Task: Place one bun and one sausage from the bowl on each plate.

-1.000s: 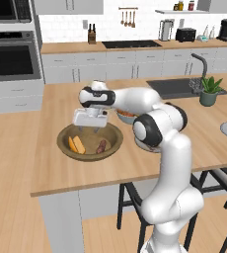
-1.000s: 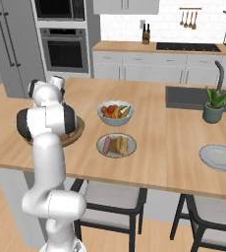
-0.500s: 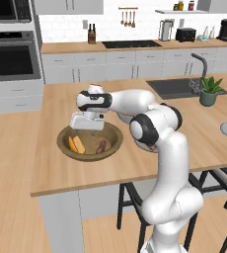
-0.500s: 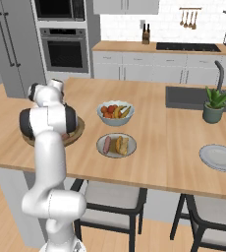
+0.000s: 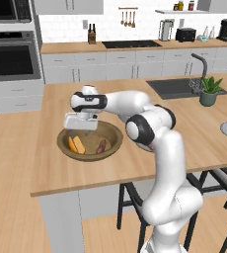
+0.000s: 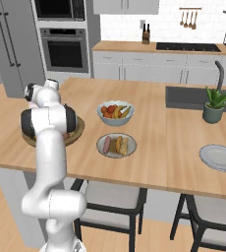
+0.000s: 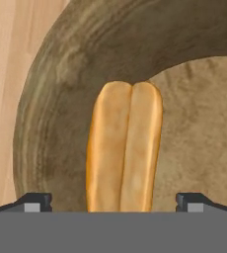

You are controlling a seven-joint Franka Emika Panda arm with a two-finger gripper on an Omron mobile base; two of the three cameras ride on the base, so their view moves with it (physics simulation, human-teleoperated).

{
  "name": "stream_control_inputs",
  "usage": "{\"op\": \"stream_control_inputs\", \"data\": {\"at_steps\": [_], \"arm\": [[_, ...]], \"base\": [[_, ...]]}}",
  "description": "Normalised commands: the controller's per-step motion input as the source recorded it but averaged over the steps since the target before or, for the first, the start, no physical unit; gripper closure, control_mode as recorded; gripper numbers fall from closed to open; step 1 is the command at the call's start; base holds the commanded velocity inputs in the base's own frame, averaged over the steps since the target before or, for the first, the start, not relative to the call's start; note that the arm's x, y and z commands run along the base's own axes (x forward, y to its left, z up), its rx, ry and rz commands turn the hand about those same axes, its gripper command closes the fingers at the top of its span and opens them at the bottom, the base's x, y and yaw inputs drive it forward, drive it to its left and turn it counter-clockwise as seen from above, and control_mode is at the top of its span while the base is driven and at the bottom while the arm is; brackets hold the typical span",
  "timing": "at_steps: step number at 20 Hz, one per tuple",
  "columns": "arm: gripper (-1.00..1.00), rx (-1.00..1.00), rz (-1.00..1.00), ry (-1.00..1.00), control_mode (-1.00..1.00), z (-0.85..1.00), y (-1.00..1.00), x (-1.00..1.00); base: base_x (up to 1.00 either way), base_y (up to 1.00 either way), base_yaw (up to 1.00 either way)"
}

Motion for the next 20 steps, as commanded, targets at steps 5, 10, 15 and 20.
{"op": "stream_control_inputs", "data": {"at_steps": [5, 10, 15, 20], "arm": [[-1.00, 0.00, 0.00, 0.00, -1.00, -0.06, 0.12, 0.01], [-1.00, 0.00, 0.00, 0.00, -1.00, -0.10, 0.09, 0.00], [-1.00, 0.00, 0.03, -0.04, -1.00, -0.31, -0.20, 0.00], [-1.00, 0.00, 0.00, -0.09, -1.00, -0.07, -0.34, 0.00]], "base": [[0.00, 0.00, 0.00], [0.00, 0.00, 0.00], [0.00, 0.00, 0.00], [0.00, 0.00, 0.00]]}}
